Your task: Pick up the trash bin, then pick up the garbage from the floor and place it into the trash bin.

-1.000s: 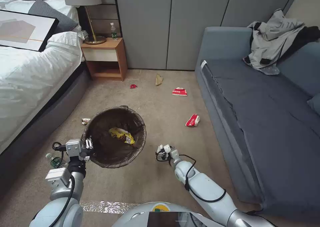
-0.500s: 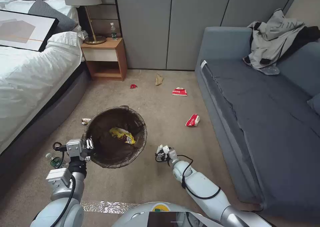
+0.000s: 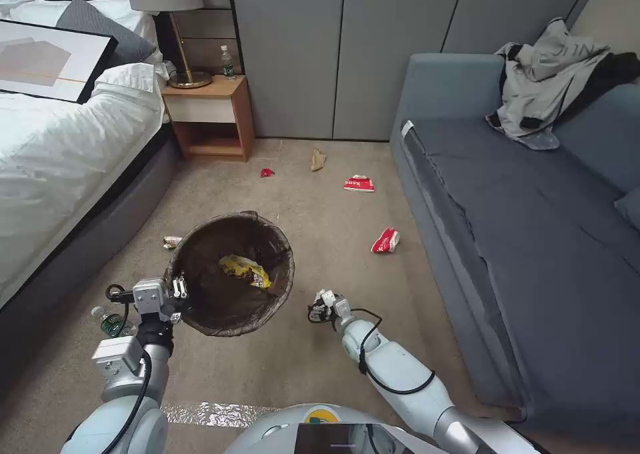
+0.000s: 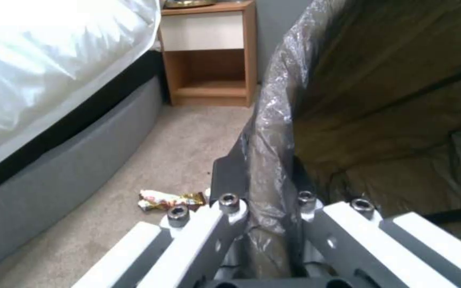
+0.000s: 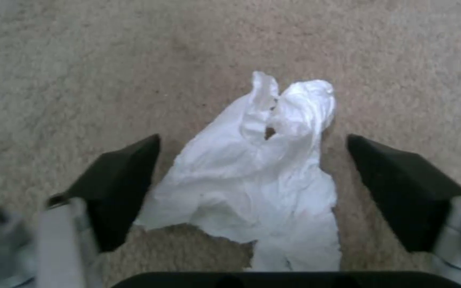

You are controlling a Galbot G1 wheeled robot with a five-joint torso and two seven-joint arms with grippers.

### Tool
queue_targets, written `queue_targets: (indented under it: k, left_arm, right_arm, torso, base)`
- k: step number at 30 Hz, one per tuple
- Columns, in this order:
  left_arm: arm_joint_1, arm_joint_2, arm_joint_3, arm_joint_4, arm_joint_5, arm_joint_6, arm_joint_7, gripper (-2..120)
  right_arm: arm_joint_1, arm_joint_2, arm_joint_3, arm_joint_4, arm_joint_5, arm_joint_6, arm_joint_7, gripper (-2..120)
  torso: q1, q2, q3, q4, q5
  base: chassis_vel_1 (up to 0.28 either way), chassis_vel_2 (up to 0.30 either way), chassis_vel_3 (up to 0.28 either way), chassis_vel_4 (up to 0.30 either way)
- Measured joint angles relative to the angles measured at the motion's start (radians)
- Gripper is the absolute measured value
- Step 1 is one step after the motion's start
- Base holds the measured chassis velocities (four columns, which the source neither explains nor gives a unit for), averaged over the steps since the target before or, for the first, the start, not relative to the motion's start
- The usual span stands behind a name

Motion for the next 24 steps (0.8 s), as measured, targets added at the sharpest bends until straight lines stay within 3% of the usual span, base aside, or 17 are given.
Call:
queue_targets:
  k: [4,6,9,18,24]
  left_arm:
    - [0.0,0.001,0.002,0.0,0.0,0.0,0.0,0]
    - [0.0,0.001,0.002,0.0,0.0,0.0,0.0,0]
    - [-0.001,0.002,0.002,0.0,0.0,-0.001,0.001,0]
    - [-0.001,0.004,0.003,0.001,0.0,-0.002,0.002,0]
    - [-0.001,0.004,0.002,0.001,0.0,-0.002,0.002,0]
  right_arm:
    - [0.0,0.003,-0.001,-0.004,-0.001,0.001,-0.007,67]
    - [0.0,0.003,-0.001,-0.004,-0.001,0.001,-0.008,65]
    - [0.0,0.003,-0.003,-0.004,-0.003,0.003,-0.013,47]
    - [-0.002,0.004,-0.003,-0.002,-0.003,0.004,-0.014,14]
    - [-0.005,0.002,0.003,0.009,-0.005,0.006,-0.011,0]
  torso:
    - [0.0,0.0,0.0,0.0,0.0]
    - [0.0,0.0,0.0,0.0,0.0]
    - [0.0,0.0,0.0,0.0,0.0]
    - [0.0,0.0,0.0,0.0001,0.0002]
    - [0.0,0.0,0.0,-0.0001,0.0001]
  base:
    - [0.0,0.0,0.0,0.0]
    - [0.0,0.0,0.0,0.0]
    - [0.0,0.0,0.0,0.0]
    - [0.0,0.0,0.0,0.0]
    - [0.0,0.0,0.0,0.0]
